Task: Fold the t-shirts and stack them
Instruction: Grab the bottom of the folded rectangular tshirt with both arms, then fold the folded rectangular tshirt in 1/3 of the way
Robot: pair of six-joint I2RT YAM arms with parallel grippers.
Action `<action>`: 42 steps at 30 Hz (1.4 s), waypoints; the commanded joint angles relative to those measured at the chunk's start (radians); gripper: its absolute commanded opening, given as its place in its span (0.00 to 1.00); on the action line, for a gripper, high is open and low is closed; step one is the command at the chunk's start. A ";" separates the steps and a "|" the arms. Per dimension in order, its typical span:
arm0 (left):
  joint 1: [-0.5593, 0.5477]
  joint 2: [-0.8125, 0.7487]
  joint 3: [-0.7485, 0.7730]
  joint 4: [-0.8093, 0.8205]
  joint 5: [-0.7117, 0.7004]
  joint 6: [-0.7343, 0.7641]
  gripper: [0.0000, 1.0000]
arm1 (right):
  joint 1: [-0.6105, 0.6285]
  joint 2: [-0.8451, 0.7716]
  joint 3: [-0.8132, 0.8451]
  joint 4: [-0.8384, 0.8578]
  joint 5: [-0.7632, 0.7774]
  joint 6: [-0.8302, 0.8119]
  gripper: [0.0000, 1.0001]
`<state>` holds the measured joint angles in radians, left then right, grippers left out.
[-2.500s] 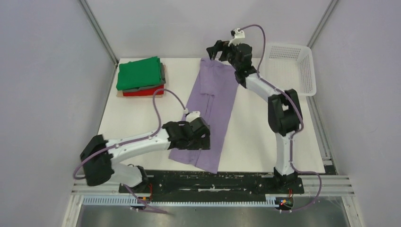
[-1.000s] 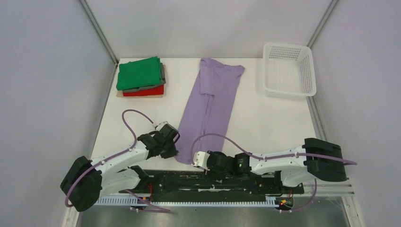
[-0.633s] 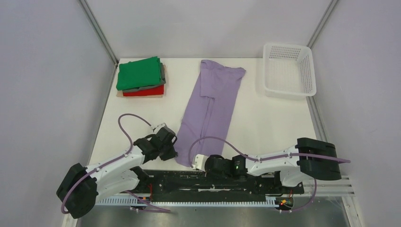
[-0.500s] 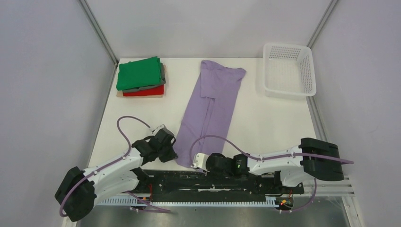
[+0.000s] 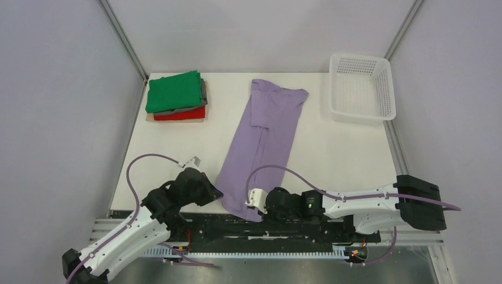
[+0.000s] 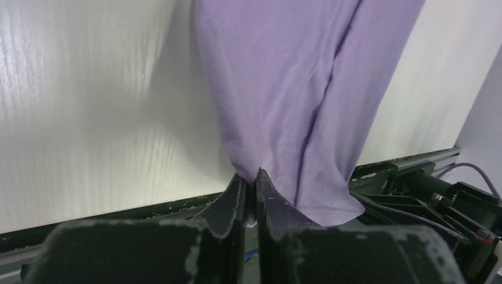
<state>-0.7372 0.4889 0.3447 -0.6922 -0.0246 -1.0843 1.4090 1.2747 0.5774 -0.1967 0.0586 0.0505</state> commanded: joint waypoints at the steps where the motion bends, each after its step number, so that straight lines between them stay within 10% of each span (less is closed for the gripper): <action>1: -0.004 0.057 0.117 0.101 -0.010 0.035 0.09 | -0.065 -0.061 0.020 0.058 -0.055 0.056 0.05; 21: 0.088 0.902 0.704 0.274 -0.193 0.283 0.07 | -0.482 -0.009 0.104 0.060 0.262 0.101 0.03; 42: 0.283 1.366 1.076 0.258 0.095 0.390 0.09 | -0.741 0.291 0.329 0.124 0.176 0.059 0.03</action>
<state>-0.4805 1.8206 1.3521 -0.4332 0.0288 -0.7563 0.6987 1.5387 0.8558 -0.1196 0.2466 0.1215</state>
